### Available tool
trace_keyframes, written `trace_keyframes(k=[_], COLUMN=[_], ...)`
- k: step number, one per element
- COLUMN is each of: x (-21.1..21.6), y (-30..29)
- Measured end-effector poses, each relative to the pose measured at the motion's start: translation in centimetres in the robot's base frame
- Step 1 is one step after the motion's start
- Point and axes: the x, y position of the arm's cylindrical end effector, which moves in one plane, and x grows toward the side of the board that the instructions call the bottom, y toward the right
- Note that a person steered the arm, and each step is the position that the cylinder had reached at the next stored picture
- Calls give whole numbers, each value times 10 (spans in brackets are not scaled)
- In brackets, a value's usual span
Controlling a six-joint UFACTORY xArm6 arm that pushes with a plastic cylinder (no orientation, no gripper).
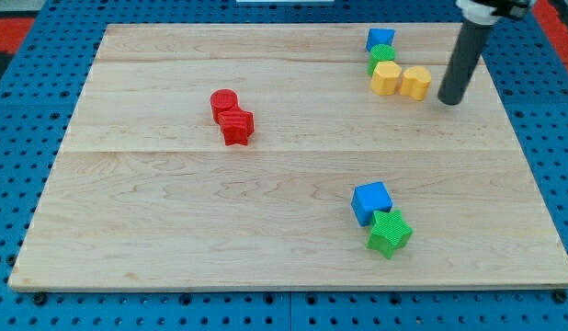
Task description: Drag the yellow blocks towards the top center
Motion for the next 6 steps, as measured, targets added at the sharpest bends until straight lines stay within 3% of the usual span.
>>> trace_keyframes(k=[1,4,5,6], x=[-19,-53,-60,-84], y=[-19,-199,-207,-253])
